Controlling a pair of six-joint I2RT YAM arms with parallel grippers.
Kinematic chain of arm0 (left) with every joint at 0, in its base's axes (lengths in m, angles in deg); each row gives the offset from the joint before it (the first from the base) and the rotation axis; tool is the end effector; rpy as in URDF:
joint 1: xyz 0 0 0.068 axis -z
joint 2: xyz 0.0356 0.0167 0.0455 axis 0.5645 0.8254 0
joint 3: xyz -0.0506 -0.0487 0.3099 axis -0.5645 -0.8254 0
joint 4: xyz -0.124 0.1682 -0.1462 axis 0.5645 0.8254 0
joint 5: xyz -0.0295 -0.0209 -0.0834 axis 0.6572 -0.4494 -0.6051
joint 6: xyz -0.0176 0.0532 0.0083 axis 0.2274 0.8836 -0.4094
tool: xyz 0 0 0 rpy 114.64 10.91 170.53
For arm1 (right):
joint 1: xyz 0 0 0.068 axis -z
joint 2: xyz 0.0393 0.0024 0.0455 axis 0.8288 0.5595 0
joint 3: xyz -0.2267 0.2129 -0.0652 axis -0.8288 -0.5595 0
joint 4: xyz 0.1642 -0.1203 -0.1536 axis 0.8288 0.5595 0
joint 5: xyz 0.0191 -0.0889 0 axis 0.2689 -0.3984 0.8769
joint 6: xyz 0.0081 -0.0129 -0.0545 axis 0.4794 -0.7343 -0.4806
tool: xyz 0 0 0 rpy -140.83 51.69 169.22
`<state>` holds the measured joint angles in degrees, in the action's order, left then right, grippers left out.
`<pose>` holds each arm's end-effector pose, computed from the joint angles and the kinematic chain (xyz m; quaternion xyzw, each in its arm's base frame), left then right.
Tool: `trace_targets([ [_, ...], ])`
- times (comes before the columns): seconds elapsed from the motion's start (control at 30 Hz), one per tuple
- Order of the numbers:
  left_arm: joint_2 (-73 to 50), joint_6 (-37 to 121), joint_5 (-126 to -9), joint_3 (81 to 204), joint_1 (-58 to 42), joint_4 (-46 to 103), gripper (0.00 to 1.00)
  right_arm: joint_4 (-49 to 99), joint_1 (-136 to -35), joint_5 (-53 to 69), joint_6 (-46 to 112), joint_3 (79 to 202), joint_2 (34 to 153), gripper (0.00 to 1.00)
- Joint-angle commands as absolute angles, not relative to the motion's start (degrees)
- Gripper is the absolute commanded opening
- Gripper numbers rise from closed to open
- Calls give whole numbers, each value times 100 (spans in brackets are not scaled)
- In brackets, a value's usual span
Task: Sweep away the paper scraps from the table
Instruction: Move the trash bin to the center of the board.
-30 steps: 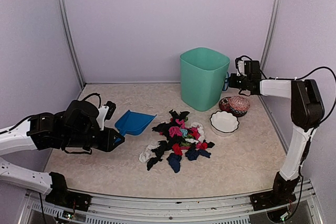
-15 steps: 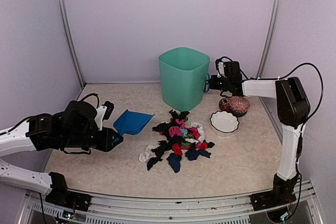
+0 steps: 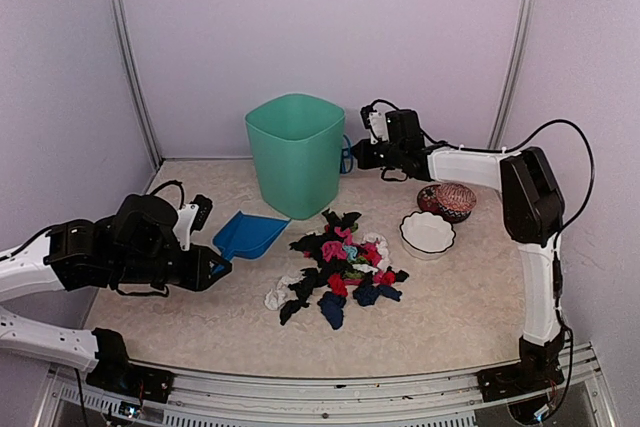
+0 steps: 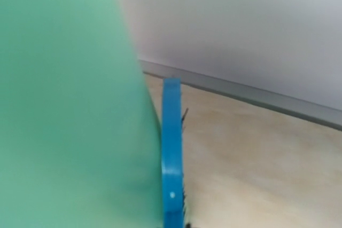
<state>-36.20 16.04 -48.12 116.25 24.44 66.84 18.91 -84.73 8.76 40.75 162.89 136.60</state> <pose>0.0854 -0.1264 0.3185 0.1297 0.8996 -0.2458 0.3369 0.4714 0.2650 0.2753 -0.1401 0.8128 0.2615 0.5014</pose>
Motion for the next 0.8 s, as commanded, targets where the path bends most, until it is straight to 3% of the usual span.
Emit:
trace_targets([
  [0.0, -3741, 1440, -4859, 11513, 2442, 6912, 0, 2065, -8737, 1513, 3733, 16714, 13920, 0],
  [0.17, -3694, 1324, -4888, 11537, 2601, 7123, 0, 2425, -8896, 1740, 3443, 16929, 13881, 0],
  [0.33, -3568, 1038, -4650, 11528, 2968, 7411, 0, 2615, -8914, 1066, 3086, 16507, 13225, 0],
  [0.6, -3385, -16, -4244, 11499, 4014, 7996, 0, 3370, -8865, -95, 2152, 15857, 12297, 0],
  [0.77, -3151, -584, -4112, 11345, 4744, 8004, 0, 3887, -8867, 193, 1520, 15458, 12016, 0],
])
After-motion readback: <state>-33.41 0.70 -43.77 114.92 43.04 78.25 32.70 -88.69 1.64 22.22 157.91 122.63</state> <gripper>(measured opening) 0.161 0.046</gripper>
